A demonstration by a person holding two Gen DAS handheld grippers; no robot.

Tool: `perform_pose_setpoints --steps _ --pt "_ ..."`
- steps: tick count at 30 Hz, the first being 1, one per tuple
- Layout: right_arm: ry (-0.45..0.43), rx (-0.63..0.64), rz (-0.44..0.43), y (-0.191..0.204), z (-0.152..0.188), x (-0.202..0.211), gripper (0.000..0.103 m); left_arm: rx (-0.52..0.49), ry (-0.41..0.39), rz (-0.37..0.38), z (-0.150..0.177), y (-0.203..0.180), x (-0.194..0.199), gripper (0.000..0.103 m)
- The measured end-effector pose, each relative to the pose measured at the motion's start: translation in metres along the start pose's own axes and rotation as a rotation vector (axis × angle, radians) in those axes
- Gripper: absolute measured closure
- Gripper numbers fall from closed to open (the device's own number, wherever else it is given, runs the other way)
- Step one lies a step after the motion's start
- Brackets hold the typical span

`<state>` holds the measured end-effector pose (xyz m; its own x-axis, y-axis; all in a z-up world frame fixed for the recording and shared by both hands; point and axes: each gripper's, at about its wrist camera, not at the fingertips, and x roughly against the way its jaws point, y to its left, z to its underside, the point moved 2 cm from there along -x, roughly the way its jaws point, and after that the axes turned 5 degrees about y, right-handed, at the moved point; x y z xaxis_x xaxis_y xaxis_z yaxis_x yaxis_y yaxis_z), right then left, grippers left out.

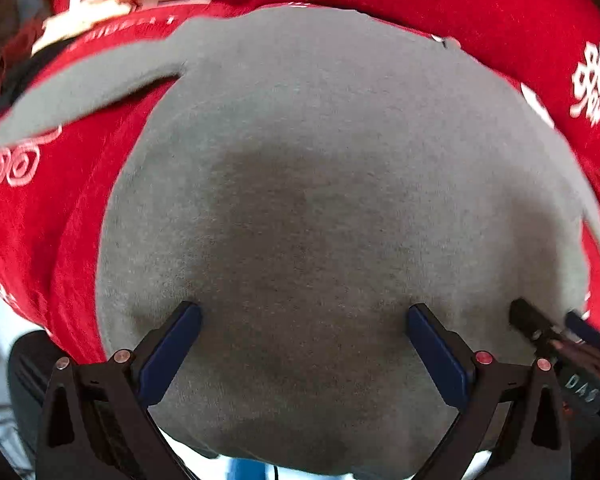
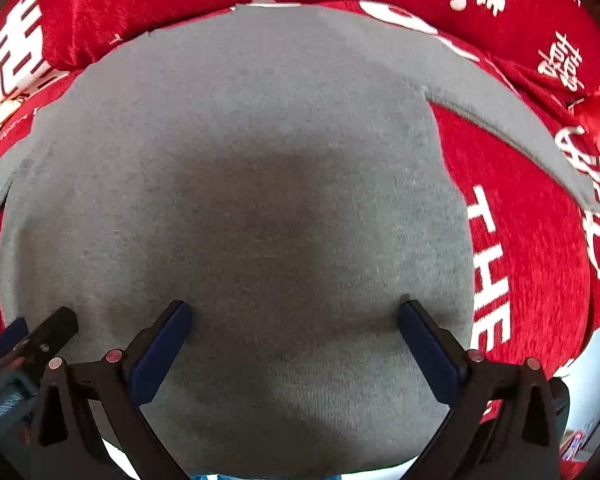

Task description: Fold small clothes

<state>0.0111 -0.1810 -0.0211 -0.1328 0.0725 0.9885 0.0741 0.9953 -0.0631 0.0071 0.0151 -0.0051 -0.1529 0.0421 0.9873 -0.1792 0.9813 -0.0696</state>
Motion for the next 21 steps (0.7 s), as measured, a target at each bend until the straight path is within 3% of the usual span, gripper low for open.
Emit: perform_pose_setpoints --steps 9,21 --pt "-0.079 0.023 -0.002 0.001 0.008 0.000 0.000 0.000 -0.005 -0.006 -0.003 -0.004 -0.003 0.000" --pt "-0.079 0.029 0.001 0.004 0.006 0.002 0.000 0.000 -0.025 -0.012 0.004 -0.006 -0.012 0.000"
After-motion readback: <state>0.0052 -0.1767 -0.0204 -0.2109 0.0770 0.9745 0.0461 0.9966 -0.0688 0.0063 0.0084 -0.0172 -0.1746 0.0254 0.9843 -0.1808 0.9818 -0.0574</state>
